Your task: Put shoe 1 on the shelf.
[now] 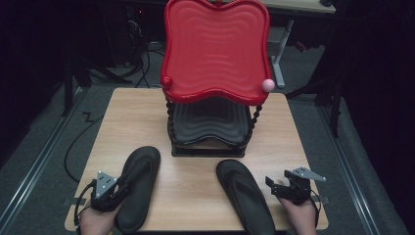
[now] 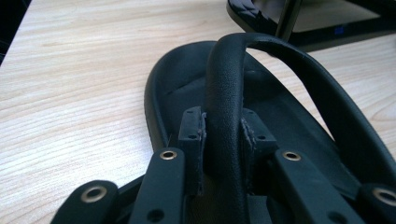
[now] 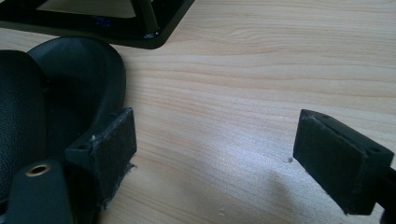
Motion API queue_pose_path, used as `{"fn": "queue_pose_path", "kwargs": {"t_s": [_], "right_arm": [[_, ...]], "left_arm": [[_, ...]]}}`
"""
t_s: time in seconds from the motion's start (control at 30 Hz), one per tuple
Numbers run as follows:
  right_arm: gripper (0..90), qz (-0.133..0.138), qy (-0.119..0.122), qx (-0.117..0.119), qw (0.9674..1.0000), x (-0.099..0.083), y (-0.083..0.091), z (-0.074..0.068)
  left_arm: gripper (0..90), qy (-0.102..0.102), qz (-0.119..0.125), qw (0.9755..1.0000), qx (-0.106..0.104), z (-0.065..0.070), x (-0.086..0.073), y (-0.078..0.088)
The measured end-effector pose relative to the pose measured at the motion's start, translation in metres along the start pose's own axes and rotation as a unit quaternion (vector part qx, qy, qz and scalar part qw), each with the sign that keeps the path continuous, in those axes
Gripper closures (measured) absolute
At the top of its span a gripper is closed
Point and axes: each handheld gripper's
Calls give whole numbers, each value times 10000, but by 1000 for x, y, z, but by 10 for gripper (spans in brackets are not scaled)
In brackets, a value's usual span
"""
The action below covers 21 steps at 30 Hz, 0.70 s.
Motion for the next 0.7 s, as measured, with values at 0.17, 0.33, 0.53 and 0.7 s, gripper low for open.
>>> {"fn": "queue_pose_path", "kwargs": {"t_s": [0.17, 0.33, 0.53, 0.7], "right_arm": [[132, -10, 4, -3, 10000, 0, 0, -1], [134, 6, 27, -5, 10000, -2, 3, 0], [135, 11, -48, -7, 10000, -2, 4, 1], [146, 14, 12, -17, 10000, -2, 3, 1]], "left_arm": [[741, 93, 312, 9995, 11, 3, 3, 8], [740, 13, 687, 9976, -99, 10, 11, 21], [745, -133, 893, 9957, -218, 22, 15, 36], [749, -252, 1027, 9933, -469, 36, 22, 42]]}}
Point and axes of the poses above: each handheld gripper's, and its own axes: y roughly backward along the jaws, x roughly out of its top, z roughly to its right, and after that the axes turned 5 degrees about -y, right-handed
